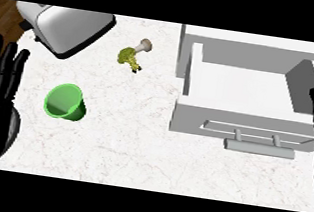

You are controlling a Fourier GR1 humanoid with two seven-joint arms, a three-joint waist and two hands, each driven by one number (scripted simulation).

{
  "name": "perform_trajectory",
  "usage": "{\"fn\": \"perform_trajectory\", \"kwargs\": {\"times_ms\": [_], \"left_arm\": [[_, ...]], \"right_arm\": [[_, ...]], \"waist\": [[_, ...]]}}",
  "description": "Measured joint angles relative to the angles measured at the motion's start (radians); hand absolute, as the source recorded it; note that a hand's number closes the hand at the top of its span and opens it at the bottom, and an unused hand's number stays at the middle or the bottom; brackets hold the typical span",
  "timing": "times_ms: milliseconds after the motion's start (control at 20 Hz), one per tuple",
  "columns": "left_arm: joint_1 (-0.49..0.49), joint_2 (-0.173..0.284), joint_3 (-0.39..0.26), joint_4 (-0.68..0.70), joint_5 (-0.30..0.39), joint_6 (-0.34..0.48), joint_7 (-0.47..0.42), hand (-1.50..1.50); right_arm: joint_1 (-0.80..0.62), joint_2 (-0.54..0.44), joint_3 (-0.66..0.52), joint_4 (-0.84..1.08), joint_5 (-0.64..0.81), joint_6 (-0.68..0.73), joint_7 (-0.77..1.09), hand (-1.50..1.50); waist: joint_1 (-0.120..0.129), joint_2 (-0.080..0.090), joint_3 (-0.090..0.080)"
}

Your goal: Pick up the cup, place it into the drawer and close the drawer

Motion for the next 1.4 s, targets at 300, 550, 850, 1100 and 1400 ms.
{"fn": "perform_trajectory", "kwargs": {"times_ms": [300, 550, 850, 1100, 1400], "left_arm": [[-0.014, 0.025, 0.081, 0.037, 0.011, -0.002, 0.009, -1.50], [-0.021, -0.038, 0.152, 0.115, 0.114, 0.059, 0.097, -1.50], [-0.047, -0.019, 0.241, 0.255, 0.187, 0.047, 0.066, -1.50], [-0.063, -0.006, 0.277, 0.403, 0.186, 0.041, 0.000, -1.50], [-0.053, 0.007, 0.315, 0.590, 0.194, 0.006, -0.114, -1.50]], "right_arm": [[0.025, 0.034, 0.022, -0.004, 0.013, 0.010, -0.047, -1.50], [-0.004, 0.000, 0.039, 0.045, -0.028, 0.071, 0.035, -1.50], [-0.068, -0.010, 0.023, 0.097, -0.054, 0.102, 0.081, -1.50], [-0.135, -0.021, -0.013, 0.151, -0.075, 0.122, 0.093, -1.50], [-0.190, -0.027, -0.035, 0.203, -0.076, 0.139, 0.081, -1.50]], "waist": [[-0.011, 0.008, 0.005], [-0.009, 0.012, 0.005], [-0.012, 0.012, 0.006], [-0.013, 0.012, 0.006], [-0.013, 0.012, 0.006]]}}
